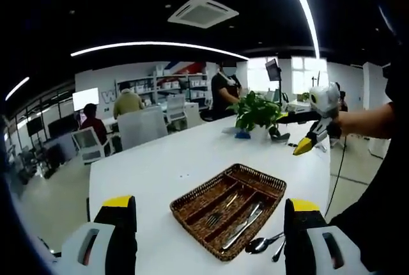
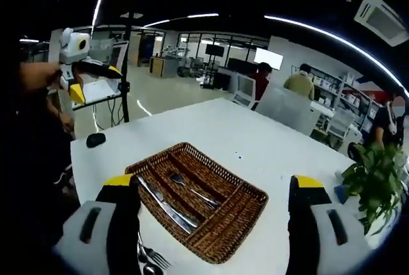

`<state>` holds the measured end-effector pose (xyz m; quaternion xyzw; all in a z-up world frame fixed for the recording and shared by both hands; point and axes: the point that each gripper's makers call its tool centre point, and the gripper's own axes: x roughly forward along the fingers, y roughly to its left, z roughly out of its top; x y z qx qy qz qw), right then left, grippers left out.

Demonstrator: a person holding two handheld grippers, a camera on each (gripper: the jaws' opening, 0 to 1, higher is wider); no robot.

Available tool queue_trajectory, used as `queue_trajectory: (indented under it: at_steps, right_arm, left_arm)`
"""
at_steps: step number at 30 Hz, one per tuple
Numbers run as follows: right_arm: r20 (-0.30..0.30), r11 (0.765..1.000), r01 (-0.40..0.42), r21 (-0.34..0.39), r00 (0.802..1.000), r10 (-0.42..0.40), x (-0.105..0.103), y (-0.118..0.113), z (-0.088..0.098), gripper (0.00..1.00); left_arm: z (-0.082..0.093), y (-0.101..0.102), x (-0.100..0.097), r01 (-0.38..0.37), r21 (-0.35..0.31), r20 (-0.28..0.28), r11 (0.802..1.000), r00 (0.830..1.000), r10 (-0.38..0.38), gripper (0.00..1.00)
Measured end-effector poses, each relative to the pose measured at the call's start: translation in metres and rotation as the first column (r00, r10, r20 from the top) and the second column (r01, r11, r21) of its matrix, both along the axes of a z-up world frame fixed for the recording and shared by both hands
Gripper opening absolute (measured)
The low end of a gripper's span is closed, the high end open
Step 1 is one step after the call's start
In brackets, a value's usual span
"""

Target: Arrange the knives, forks, and spoons in their matching storage slots by inserting each utensil handle-first until every utensil is classified and aligned in the correct compartment

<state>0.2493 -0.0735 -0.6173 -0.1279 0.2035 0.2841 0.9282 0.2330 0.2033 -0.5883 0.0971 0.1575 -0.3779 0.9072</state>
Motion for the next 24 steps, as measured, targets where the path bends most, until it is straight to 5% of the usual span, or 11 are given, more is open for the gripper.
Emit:
queue_trajectory:
  at_steps: [2,6,14,24]
  right_arm:
    - [-0.062,0.999,0.035,0.017,0.997,-0.034,-0.007,-0.014,-0.004,0.98]
    - [-0.060,1.000,0.031,-0.001,0.998,-0.031,-0.016,-0.034,-0.001,0.99]
    - [-0.140,0.999,0.032,-0.032,0.990,-0.036,-0.038,-0.066,-0.024,0.99]
    - [-0.128,1.000,-0.010,-0.024,0.992,0.007,-0.046,-0.085,-0.021,0.99]
  left_arm:
    - [-0.002,0.003,-0.004,-0.022,0.008,-0.009,1.000,1.000,0.022,1.00]
    - [-0.007,-0.001,-0.016,-0.024,0.007,-0.021,1.000,1.000,0.024,1.00]
    - [-0.031,-0.017,-0.034,-0.062,0.060,-0.093,0.996,0.993,0.068,1.00]
    - [-0.007,-0.037,-0.033,-0.078,0.093,-0.063,0.993,0.994,0.084,1.00]
